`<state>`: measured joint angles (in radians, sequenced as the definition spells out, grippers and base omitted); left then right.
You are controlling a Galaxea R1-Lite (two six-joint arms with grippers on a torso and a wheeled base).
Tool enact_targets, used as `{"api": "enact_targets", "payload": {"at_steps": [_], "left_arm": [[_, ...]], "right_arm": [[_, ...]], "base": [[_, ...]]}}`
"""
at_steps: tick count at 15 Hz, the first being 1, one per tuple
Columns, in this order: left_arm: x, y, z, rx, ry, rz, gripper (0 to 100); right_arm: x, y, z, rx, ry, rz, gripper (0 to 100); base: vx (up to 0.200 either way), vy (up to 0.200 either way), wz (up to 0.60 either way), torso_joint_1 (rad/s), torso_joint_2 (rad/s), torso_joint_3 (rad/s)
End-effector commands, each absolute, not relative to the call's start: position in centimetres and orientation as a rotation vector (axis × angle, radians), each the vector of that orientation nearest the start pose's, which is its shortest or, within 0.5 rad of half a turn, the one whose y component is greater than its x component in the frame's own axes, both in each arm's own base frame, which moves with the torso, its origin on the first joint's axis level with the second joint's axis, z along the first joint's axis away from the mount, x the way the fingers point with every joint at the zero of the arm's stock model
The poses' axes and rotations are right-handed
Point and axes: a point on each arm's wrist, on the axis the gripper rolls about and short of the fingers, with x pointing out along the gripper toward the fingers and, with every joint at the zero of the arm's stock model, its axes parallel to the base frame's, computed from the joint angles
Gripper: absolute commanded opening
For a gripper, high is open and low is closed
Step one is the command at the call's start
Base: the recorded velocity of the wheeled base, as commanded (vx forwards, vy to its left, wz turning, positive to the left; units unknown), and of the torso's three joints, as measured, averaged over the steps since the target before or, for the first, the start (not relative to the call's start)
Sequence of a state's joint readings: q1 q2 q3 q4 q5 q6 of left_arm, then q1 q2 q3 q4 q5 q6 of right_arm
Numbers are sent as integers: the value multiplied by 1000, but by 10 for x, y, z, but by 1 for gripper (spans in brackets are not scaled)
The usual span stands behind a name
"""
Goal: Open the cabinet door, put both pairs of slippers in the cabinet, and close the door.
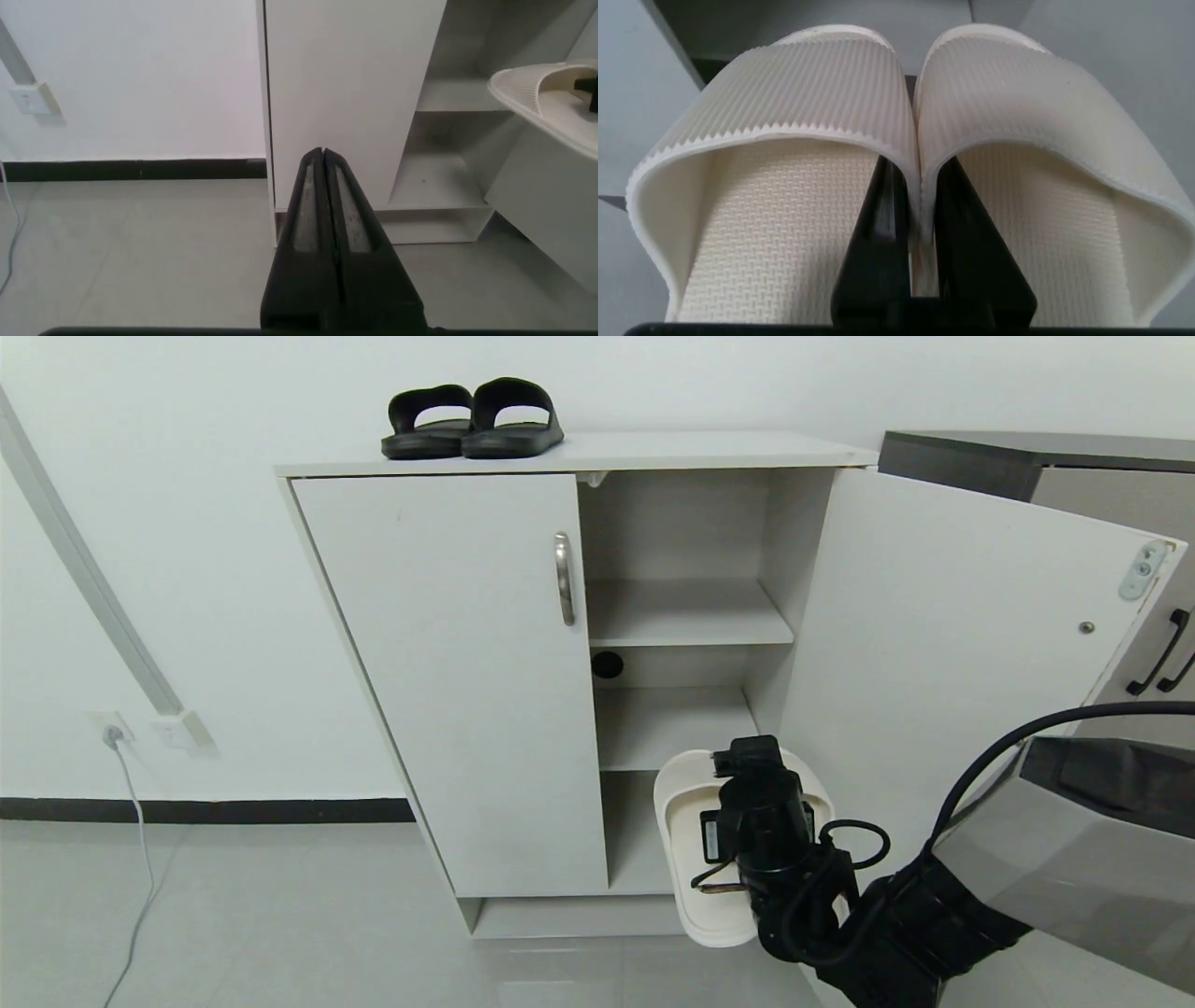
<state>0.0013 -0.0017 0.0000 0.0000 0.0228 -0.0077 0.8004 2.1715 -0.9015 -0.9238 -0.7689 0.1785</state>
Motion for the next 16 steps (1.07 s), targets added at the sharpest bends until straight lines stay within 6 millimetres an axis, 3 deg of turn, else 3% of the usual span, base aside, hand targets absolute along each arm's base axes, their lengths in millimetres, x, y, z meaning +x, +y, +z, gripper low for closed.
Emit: {"api": "enact_targets", "payload": {"at_steps": [1,16], "left_arm": [[-23,0,75,-8,0,25,0],[-23,0,75,-11,0,25,0]], "right_arm": [[281,260,69,-75,251,-2,0],[289,249,64,-95,265,-40,0]], "base": [[0,0,0,0,0,0],[0,0,0,0,0,0]]}}
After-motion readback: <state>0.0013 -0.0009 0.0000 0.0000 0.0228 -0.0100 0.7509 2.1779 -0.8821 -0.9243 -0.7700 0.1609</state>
